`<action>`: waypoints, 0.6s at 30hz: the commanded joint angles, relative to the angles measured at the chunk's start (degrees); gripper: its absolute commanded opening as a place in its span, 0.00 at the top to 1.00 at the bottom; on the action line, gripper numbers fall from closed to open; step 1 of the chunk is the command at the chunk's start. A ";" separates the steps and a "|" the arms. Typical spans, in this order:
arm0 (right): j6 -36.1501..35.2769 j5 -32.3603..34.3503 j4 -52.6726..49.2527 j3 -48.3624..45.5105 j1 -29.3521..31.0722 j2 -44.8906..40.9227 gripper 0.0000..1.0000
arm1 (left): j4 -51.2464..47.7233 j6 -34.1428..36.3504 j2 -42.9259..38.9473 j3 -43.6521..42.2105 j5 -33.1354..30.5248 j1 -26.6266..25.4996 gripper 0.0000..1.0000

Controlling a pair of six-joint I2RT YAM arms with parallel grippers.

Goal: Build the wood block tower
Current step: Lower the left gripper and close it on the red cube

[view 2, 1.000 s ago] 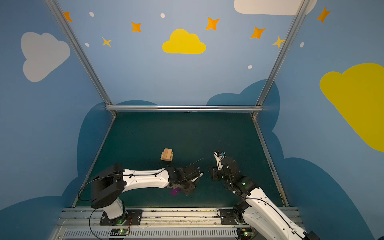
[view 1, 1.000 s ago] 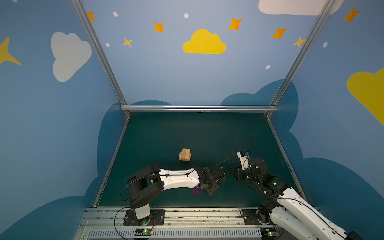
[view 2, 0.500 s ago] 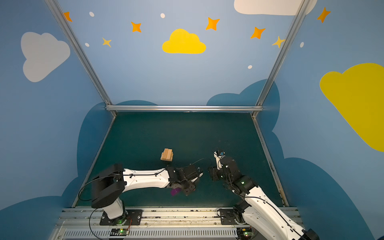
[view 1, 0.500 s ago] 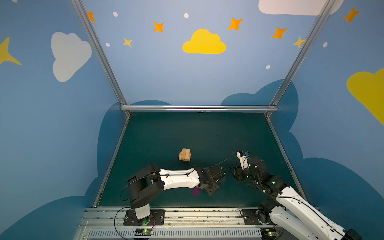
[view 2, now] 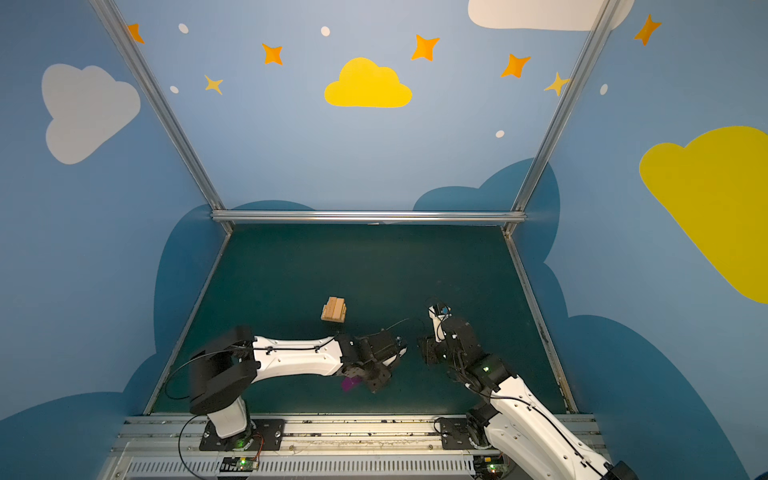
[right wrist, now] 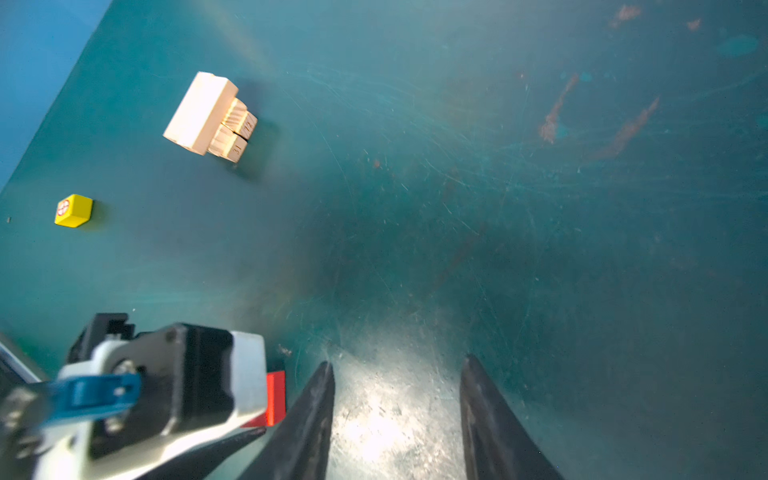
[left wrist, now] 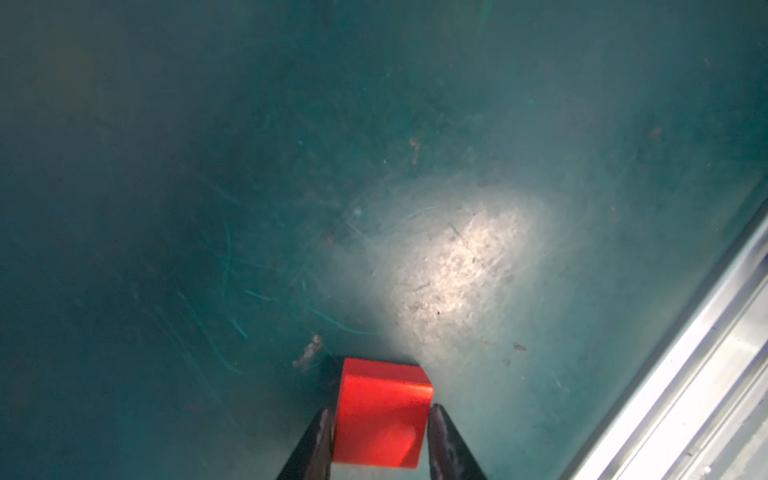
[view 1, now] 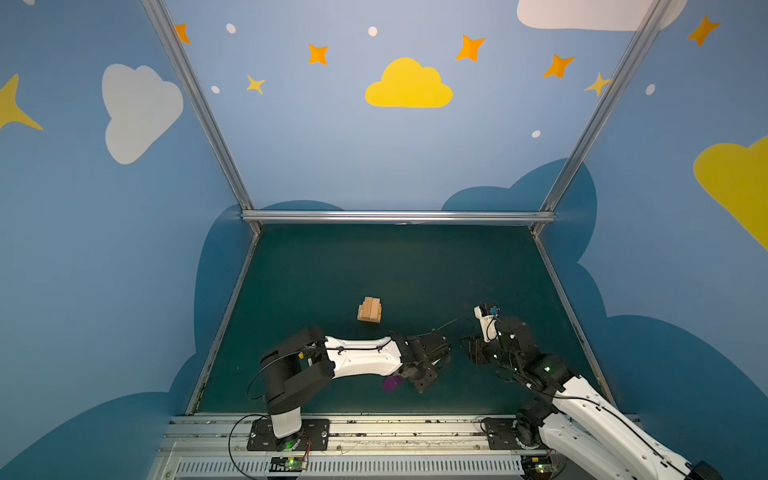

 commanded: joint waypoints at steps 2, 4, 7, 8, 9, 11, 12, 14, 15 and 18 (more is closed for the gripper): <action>0.69 0.31 0.75 -0.59 -0.22 -0.29 0.54 | -0.11 0.31 0.06 0.99 -0.65 0.27 0.64; 0.62 0.40 0.84 -0.82 -0.36 -0.45 0.54 | -0.42 0.38 0.46 1.19 -0.84 0.27 0.64; 0.51 0.38 0.83 -0.79 -0.44 -0.52 0.54 | -1.14 0.26 1.16 1.75 -1.02 0.26 0.67; 0.44 0.33 0.81 -0.83 -0.45 -0.50 0.54 | -1.22 0.26 1.29 1.86 -0.98 0.27 0.67; 0.48 0.31 0.67 -0.78 -0.43 -0.48 0.54 | -1.19 0.29 1.38 1.87 -1.00 0.20 0.67; 0.50 0.26 0.68 -0.87 -0.48 -0.51 0.54 | -1.13 0.23 1.31 1.92 -1.24 0.27 0.68; 0.49 0.22 0.66 -0.86 -0.47 -0.53 0.54 | -0.99 0.25 1.22 1.87 -1.50 0.25 0.68; 0.60 0.14 0.82 -0.95 -0.53 -0.50 0.54 | -0.80 0.00 1.04 1.75 -1.88 0.27 0.69; 0.64 0.14 1.00 -1.15 -0.52 -0.46 0.54 | -0.70 -0.17 0.87 1.78 -2.03 0.27 0.69; 1.04 0.09 1.20 -1.06 -0.60 -0.04 0.54 | -0.70 -0.53 0.61 1.85 -2.30 0.27 0.70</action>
